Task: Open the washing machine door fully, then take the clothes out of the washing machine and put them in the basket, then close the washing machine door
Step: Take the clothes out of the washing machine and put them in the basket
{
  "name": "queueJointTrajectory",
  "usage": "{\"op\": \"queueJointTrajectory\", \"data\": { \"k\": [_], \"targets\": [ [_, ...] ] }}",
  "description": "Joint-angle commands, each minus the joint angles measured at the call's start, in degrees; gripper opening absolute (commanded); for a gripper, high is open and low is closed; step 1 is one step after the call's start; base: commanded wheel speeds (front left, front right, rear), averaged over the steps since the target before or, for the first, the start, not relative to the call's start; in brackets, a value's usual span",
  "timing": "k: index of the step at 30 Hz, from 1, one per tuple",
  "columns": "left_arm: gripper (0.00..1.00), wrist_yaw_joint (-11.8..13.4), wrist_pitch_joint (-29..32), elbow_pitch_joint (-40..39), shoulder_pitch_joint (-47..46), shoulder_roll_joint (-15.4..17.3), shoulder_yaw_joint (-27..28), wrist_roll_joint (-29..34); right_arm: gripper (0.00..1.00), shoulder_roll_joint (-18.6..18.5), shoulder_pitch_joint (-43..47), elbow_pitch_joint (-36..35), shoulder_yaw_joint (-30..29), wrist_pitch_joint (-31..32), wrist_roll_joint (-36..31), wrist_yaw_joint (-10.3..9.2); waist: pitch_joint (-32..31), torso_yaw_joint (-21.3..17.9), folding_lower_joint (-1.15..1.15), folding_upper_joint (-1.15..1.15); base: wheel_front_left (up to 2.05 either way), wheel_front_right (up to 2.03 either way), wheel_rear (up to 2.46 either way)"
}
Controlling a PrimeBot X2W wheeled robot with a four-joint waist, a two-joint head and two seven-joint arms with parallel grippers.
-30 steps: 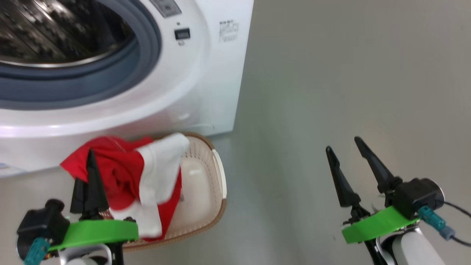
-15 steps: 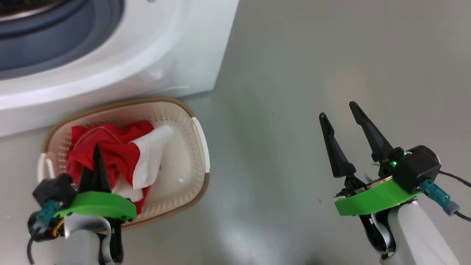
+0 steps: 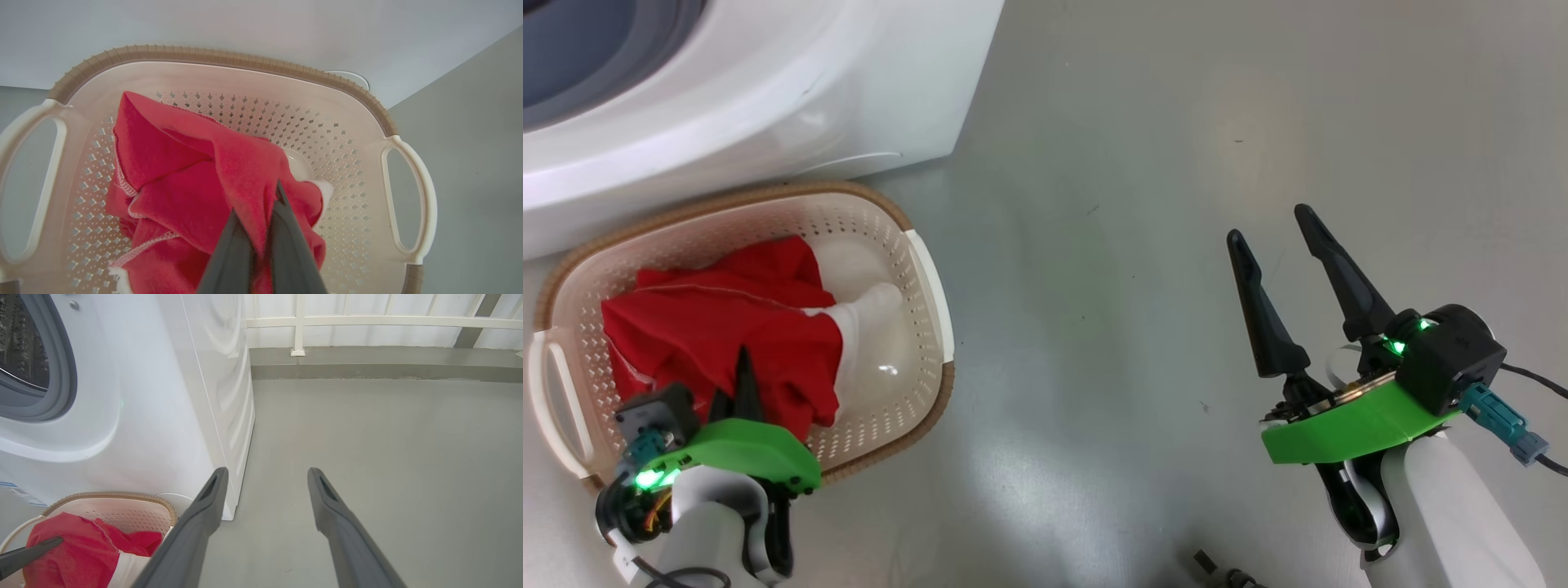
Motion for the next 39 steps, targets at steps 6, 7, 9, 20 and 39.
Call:
{"op": "queueJointTrajectory", "data": {
  "k": [6, 7, 9, 20, 39],
  "targets": [
    [0.0, -1.3, -0.5, 1.9, -0.9, 0.6, 1.1, -0.4, 1.0, 0.0, 0.0, -1.0, 1.3, -0.4, 0.1, 0.02, -0.2, 0.4, 0.0, 0.0, 0.0, 0.0, 0.0],
    [0.07, -1.3, -0.5, 2.1, -1.2, 0.6, 1.1, -0.6, 1.0, 0.0, 0.0, -0.9, 1.3, -0.4, 0.1, 0.02, -0.4, 0.6, 0.0, 0.0, 0.0, 0.0, 0.0],
    [0.86, -1.3, -0.5, 2.8, -1.3, 0.6, 1.0, -1.1, 1.0, 0.0, 0.0, -0.6, 1.5, -0.4, 0.0, 0.02, -1.2, 0.8, 0.0, 0.0, 0.0, 0.0, 0.0],
    [1.0, -1.2, -0.5, 0.8, 0.2, 0.6, -0.9, -1.5, 1.0, 0.0, 1.3, 0.5, 1.8, -0.4, -0.4, 0.02, -6.7, 2.8, 0.0, 0.0, 0.0, 0.0, 0.0],
    [1.0, 1.8, -0.5, -23.6, 10.4, 0.6, -7.4, 2.6, 1.0, -1.1, 7.3, 2.8, -1.5, -0.4, -3.0, 0.02, -19.4, 10.2, 0.0, 0.0, 0.0, 0.0, 0.0]
  ]
}}
